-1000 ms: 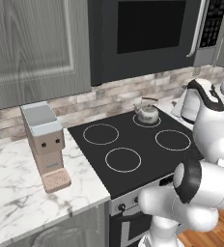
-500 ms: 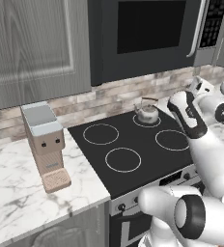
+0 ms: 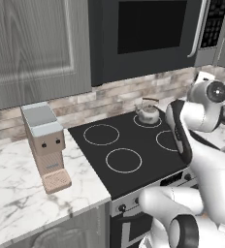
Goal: Pick the kettle from the cabinet and place it on a stove burner. Then pick the pot from the counter and place it on another stove burner. Finally, turn both burners on.
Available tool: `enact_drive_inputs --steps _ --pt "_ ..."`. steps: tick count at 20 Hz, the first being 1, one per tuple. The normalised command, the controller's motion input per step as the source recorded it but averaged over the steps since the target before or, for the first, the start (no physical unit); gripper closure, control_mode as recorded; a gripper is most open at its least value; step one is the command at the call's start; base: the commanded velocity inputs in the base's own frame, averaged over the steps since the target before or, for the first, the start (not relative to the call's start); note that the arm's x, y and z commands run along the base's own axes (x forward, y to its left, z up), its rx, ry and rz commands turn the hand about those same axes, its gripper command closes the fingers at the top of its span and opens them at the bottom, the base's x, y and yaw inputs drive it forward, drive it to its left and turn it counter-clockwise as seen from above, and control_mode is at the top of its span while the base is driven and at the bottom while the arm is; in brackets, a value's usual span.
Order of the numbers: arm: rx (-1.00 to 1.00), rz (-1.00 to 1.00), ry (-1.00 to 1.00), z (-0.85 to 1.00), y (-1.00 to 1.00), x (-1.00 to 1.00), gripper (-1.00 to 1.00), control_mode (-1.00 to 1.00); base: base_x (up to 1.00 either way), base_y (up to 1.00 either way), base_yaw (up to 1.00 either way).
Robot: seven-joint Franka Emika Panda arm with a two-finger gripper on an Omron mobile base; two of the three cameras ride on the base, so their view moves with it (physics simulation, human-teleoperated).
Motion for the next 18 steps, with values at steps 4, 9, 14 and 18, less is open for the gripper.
enact_drive_inputs --steps 4,9,14,18 --pt "-0.05 -0.06 0.31 0.33 0.00 -0.40 -1.00 -1.00 0.00 0.00 0.00" --pt "-0.01 -0.05 0.21 0.01 0.00 -0.48 -1.00 -1.00 0.00 0.00 0.00" --pt "0.00 -0.03 0.15 -0.09 -0.04 -0.47 -1.00 -1.00 0.00 0.00 0.00" --pt "0.00 0.00 0.07 -0.30 -0.01 -0.23 -1.00 -1.00 0.00 0.00 0.00"
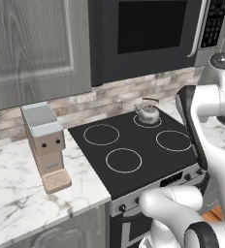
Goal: Pick the kettle from the cabinet and place it on a stove burner. Then pick the pot from the counter and place it on another stove burner. Finally, turn both burners on.
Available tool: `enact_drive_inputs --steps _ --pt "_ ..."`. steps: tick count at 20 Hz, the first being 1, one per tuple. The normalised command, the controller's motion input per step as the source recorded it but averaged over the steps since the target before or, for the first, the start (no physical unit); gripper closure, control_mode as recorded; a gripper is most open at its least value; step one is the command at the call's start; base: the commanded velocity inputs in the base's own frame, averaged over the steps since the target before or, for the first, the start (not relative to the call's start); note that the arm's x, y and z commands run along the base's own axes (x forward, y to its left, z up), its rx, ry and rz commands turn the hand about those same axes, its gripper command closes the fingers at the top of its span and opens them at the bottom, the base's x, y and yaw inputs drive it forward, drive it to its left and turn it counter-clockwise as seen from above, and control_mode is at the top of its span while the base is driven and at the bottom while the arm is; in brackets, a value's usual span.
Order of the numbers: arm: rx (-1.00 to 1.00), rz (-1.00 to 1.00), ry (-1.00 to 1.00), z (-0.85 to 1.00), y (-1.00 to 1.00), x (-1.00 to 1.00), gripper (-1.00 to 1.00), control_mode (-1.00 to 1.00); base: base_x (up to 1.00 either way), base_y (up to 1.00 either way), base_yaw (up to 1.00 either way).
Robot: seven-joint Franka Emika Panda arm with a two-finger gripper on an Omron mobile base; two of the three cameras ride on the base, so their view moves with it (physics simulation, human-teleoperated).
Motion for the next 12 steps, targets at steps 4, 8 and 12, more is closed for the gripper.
enact_drive_inputs --steps 4,8,12 --pt "0.00 0.00 0.01 -0.31 0.00 -0.22 -1.00 -1.00 0.00 0.00 0.00" --pt "0.00 0.00 -0.06 -0.27 0.00 -0.32 -1.00 -1.00 0.00 0.00 0.00" --pt "0.00 0.00 -0.19 -0.18 0.00 -0.24 -1.00 -1.00 0.00 0.00 0.00"
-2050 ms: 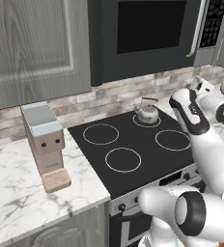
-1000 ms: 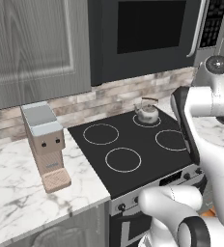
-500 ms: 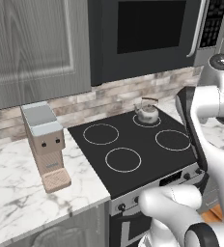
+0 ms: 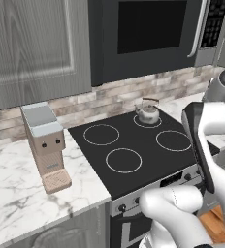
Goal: Pick the kettle from the cabinet and place it on a stove burner. Then pick the pot from the counter and place it on another stove burner. Finally, turn both burners on.
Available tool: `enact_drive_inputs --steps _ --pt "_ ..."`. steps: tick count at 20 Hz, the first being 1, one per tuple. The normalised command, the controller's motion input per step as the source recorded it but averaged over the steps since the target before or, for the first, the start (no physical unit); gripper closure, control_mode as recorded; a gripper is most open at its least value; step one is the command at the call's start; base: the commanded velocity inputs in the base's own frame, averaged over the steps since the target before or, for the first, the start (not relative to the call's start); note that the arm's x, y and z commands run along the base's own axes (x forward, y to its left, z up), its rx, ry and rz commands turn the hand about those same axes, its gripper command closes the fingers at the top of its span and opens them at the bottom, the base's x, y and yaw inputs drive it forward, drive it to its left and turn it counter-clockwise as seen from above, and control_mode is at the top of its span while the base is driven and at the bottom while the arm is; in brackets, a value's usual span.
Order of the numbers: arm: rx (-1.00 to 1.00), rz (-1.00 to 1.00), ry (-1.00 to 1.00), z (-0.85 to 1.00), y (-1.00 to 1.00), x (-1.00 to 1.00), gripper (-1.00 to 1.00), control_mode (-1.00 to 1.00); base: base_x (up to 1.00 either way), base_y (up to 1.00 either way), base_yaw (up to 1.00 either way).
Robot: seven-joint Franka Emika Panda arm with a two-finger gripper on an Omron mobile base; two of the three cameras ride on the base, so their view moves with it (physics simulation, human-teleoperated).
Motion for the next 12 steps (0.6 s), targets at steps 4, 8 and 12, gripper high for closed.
enact_drive_inputs --steps 4,8,12 --pt "0.00 0.00 -0.18 -0.06 -0.08 -0.35 -1.00 -1.00 0.00 0.00 0.00" --pt "0.00 0.00 -0.05 -0.01 0.00 -0.21 -1.00 -1.00 0.00 0.00 0.00" --pt "0.00 0.00 0.00 0.00 0.00 0.00 -1.00 -1.00 0.00 0.00 0.00"
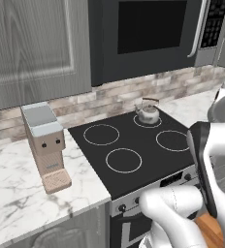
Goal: Pick the kettle from the cabinet and place it on a stove burner. Then pick the pot from the counter and place it on another stove burner. Finally, turn both burners on.
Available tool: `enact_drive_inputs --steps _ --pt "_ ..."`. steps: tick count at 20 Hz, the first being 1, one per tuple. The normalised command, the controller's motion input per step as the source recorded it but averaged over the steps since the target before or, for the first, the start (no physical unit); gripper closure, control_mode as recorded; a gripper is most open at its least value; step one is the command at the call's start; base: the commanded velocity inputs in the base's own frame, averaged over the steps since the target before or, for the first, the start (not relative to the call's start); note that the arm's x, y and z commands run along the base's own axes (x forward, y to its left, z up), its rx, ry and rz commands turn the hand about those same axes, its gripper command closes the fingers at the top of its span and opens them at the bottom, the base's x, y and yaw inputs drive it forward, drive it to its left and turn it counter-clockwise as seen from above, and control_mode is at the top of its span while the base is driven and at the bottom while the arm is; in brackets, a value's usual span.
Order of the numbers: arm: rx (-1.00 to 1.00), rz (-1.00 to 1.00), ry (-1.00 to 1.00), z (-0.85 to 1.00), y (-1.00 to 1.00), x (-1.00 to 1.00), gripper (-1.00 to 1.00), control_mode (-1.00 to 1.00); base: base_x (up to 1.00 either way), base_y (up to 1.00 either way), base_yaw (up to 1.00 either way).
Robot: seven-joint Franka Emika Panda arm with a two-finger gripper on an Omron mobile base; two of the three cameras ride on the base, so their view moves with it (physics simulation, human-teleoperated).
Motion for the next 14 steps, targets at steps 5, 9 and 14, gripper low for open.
enact_drive_inputs --steps 5,9,14 --pt "0.01 0.00 -0.02 0.00 -0.01 -0.06 -1.00 -1.00 0.00 0.00 0.00" --pt "0.00 0.00 0.00 0.00 0.00 0.00 -1.00 1.00 -0.45 -0.26 -0.09" --pt "0.00 0.00 0.00 0.00 0.00 0.00 -1.00 1.00 -0.50 -0.30 -0.10"
